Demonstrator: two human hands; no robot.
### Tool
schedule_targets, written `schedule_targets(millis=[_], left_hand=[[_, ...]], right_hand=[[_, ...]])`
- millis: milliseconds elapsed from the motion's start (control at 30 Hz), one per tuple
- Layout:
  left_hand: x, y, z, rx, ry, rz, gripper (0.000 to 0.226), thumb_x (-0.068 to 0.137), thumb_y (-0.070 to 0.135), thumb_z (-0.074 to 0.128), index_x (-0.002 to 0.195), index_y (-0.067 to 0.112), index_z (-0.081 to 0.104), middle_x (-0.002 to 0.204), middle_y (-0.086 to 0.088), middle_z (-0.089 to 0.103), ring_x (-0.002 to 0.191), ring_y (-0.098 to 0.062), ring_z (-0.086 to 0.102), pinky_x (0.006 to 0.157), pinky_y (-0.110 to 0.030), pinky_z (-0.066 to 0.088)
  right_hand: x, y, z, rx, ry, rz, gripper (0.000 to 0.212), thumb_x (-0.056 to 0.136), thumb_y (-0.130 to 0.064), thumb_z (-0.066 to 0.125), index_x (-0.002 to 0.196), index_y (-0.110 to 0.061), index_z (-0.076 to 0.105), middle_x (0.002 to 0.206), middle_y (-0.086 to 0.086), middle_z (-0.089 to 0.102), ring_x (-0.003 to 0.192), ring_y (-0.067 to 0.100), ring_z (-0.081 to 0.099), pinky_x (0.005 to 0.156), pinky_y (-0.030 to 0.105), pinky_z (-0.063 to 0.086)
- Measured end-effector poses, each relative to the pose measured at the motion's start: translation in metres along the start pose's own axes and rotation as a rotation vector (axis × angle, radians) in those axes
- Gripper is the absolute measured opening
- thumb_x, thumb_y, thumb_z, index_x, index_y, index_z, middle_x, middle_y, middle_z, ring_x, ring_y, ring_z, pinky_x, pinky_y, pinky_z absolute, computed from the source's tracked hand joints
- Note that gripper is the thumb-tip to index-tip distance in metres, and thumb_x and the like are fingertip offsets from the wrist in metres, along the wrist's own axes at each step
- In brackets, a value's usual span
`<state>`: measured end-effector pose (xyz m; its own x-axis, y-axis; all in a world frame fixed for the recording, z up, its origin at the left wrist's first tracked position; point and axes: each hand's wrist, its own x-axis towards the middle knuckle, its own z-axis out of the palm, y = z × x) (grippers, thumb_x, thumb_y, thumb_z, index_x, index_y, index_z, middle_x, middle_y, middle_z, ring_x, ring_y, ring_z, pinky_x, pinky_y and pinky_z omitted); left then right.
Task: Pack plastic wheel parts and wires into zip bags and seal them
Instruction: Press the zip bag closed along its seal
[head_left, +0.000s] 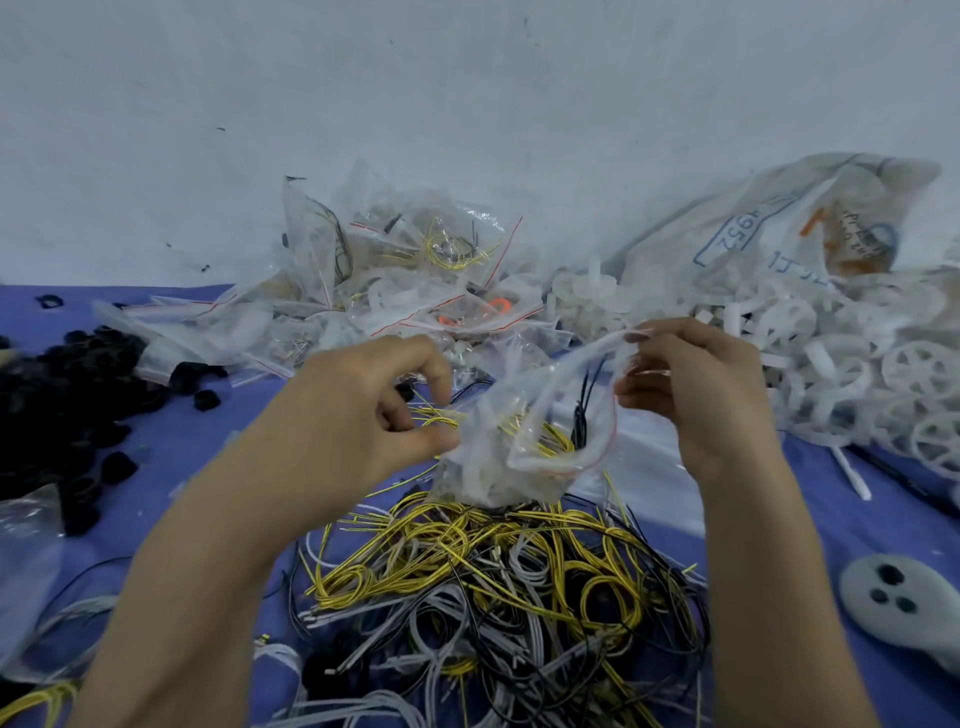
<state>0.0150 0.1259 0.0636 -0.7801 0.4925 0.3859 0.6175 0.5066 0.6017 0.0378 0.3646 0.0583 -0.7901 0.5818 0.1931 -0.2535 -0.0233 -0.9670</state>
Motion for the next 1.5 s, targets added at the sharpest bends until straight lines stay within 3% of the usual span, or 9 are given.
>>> schedule_targets(millis=[233,400,533,767,867,1000,1100,1267,1500], left_hand=[[0.001,0.027,0.04,0.284,-0.175,0.104,0.047,0.077,0.055,0.061,0.117,0.06,0.035,0.095,0.018,0.043,0.079,0.002,0.044,0.068,-0.025,0.044],[-0.001,0.028,0.046,0.382,-0.093,0.195,0.038,0.077,0.061,0.052,0.11,0.053,0.037,0.094,0.017,0.042,0.088,-0.001,0.037,0.052,-0.022,0.028],[0.006,0.019,0.052,0.297,-0.151,0.131,0.009,0.085,0.034,0.065,0.084,0.035,0.055,0.087,0.014,0.047,0.082,-0.004,0.049,0.069,-0.032,0.045],[0.009,0.022,0.025,0.103,0.407,0.31,0.004,0.087,0.015,0.056,0.084,0.016,0.057,0.078,0.007,0.055,0.07,-0.005,0.049,0.069,-0.016,0.04],[0.008,0.023,0.026,0.077,0.382,0.323,0.005,0.088,0.014,0.055,0.085,0.014,0.058,0.081,0.004,0.057,0.073,-0.009,0.05,0.07,-0.02,0.04],[0.009,0.023,0.026,0.021,0.357,0.304,0.002,0.086,0.014,0.057,0.085,0.014,0.059,0.078,0.007,0.058,0.076,-0.009,0.053,0.068,-0.022,0.042],[0.007,0.023,0.027,-0.08,0.344,0.281,0.007,0.085,0.015,0.06,0.088,0.02,0.057,0.077,0.006,0.058,0.076,-0.012,0.057,0.069,-0.03,0.046],[0.006,0.023,0.025,-0.164,0.321,0.229,0.035,0.085,0.012,0.067,0.09,0.041,0.049,0.082,0.007,0.057,0.074,-0.012,0.059,0.072,-0.031,0.049],[0.007,0.022,0.025,-0.176,0.231,0.207,0.007,0.082,0.028,0.066,0.086,0.028,0.061,0.078,0.01,0.06,0.072,-0.01,0.057,0.07,-0.028,0.047]], right_hand=[[-0.002,0.0,0.0,-0.064,0.006,0.033,0.025,0.089,0.0,0.047,0.074,-0.007,0.065,0.044,0.002,0.055,0.04,0.017,0.051,0.042,0.022,0.047],[0.001,0.001,-0.005,-0.077,0.016,0.046,0.022,0.087,0.001,0.048,0.076,-0.007,0.066,0.045,0.002,0.056,0.039,0.016,0.052,0.042,0.02,0.046],[0.002,0.003,-0.006,-0.072,0.029,0.043,0.025,0.085,0.002,0.049,0.072,-0.011,0.066,0.044,0.0,0.055,0.04,0.014,0.051,0.041,0.019,0.042],[-0.003,-0.005,0.004,0.13,0.035,-0.069,0.026,0.086,0.004,0.049,0.086,-0.014,0.067,0.065,0.004,0.064,0.054,0.014,0.059,0.046,0.02,0.04],[-0.013,-0.014,0.013,-0.283,-0.006,-0.397,0.037,0.083,-0.006,0.059,0.107,-0.033,0.065,0.099,0.0,0.055,0.083,0.01,0.056,0.071,0.023,0.046],[-0.034,-0.028,0.021,-0.668,-0.372,-0.622,0.021,0.073,-0.048,0.067,0.094,-0.049,0.063,0.123,-0.021,0.05,0.131,-0.001,0.03,0.116,0.036,0.011],[-0.04,-0.031,0.022,-0.803,-0.485,-0.608,0.012,0.073,-0.048,0.071,0.081,-0.042,0.065,0.106,-0.024,0.06,0.13,-0.007,0.03,0.112,0.05,-0.016],[-0.041,-0.029,0.022,-0.796,-0.496,-0.602,0.008,0.079,-0.029,0.071,0.075,-0.032,0.065,0.086,-0.025,0.058,0.113,-0.003,0.041,0.113,0.052,0.003],[-0.042,-0.031,0.024,-0.708,-0.517,-0.626,0.018,0.079,-0.02,0.073,0.071,-0.032,0.062,0.079,-0.023,0.056,0.103,0.001,0.045,0.106,0.055,0.026]])
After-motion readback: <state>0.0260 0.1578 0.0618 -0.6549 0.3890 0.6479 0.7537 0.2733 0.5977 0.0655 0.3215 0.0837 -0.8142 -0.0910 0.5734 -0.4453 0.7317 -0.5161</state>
